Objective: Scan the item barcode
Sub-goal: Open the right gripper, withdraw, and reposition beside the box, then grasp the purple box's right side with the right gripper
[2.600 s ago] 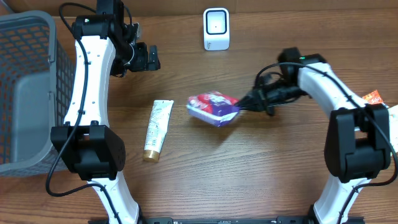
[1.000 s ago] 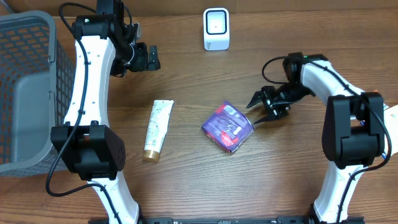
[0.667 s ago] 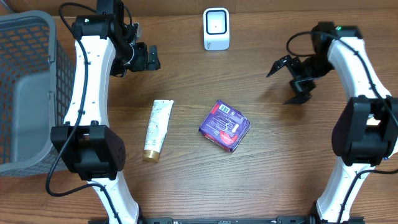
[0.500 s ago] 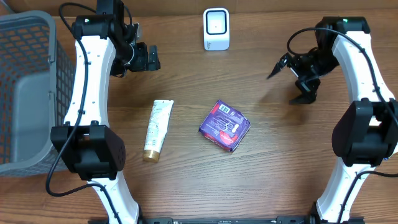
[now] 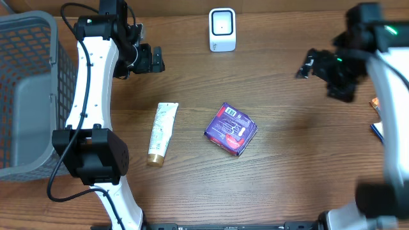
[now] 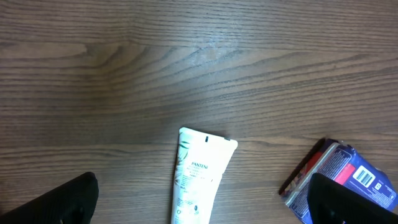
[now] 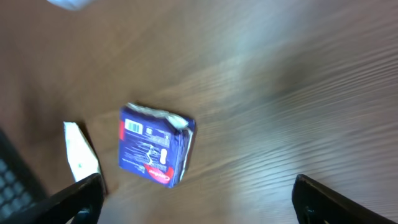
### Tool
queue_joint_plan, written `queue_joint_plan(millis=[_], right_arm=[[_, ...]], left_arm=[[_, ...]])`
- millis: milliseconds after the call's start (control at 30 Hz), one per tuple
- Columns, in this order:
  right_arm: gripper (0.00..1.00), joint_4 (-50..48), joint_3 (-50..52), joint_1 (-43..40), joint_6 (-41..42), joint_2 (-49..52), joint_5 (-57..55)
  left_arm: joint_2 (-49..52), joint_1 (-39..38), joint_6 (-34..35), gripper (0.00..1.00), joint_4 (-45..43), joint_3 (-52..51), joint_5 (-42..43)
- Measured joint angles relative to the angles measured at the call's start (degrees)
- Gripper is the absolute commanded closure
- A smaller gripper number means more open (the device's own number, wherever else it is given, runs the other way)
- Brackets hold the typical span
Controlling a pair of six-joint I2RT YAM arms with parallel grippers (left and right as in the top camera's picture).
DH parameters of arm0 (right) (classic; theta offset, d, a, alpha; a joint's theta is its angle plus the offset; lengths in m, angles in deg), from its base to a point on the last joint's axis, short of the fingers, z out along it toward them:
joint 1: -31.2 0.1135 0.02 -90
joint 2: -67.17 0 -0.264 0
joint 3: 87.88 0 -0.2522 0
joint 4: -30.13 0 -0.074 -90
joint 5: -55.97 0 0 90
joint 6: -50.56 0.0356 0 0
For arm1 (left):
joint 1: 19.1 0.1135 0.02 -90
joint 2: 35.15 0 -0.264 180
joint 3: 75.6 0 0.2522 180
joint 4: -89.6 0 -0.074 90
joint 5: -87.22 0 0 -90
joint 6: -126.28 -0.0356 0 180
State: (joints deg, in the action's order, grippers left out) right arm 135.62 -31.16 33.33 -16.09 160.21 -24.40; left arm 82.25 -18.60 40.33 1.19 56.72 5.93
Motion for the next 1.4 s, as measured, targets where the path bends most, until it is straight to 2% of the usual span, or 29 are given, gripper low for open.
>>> queue_joint_plan(millis=[133,233,333,433,500,533,600,667,767,833,933,1100,1400], right_arm=[[0.02,1.25,-0.92,7.65,4.37,-22.73,-9.81],[0.00,4.11,-1.49,8.26,6.80,-36.13,-15.10],[0.00,5.14,2.25,8.41,10.45,-44.98,-17.31],[0.02,2.86,12.09,8.41,13.38,-49.51,-18.29],[0.07,-2.32,22.10,8.41,14.67,-49.68,-18.84],[0.06,-8.44,30.58,8.41,15.34,-48.43,-19.15],[0.00,-15.41,38.77,8.41,15.67,-46.73,-19.54],[0.00,-26.05,49.18,8.41,15.80,-44.39,-19.08],[0.00,-42.42,63.65,8.41,16.39,-40.98,-12.68],[0.00,-50.31,69.72,8.44,16.61,-38.47,-5.09],[0.00,-60.30,74.55,8.48,16.98,-32.61,7.61],[0.00,-71.23,75.56,9.18,18.32,-24.61,22.56],[0.00,-73.81,75.56,15.85,25.62,-18.58,27.32]], left_arm=[[0.00,0.00,0.00,0.00,0.00,0.00,0.00],[0.00,0.00,0.00,0.00,-0.02,0.00,-0.02],[0.00,0.00,0.00,0.00,-0.02,0.00,-0.02],[0.00,0.00,0.00,0.00,-0.02,0.00,-0.02],[0.00,0.00,0.00,0.00,0.00,0.00,-0.04],[0.00,0.00,0.00,0.00,-0.04,0.00,-0.02],[0.00,0.00,0.00,0.00,0.04,0.00,-0.07],[0.00,0.00,0.00,0.00,0.02,0.00,-0.15],[0.00,0.00,0.00,0.00,0.00,0.00,-0.22],[0.00,0.00,0.00,0.00,-0.04,0.00,-0.22],[0.00,0.00,0.00,0.00,-0.02,0.00,-0.22],[0.00,0.00,0.00,0.00,-0.02,0.00,-0.22],[0.00,0.00,0.00,0.00,0.00,0.00,-0.22]])
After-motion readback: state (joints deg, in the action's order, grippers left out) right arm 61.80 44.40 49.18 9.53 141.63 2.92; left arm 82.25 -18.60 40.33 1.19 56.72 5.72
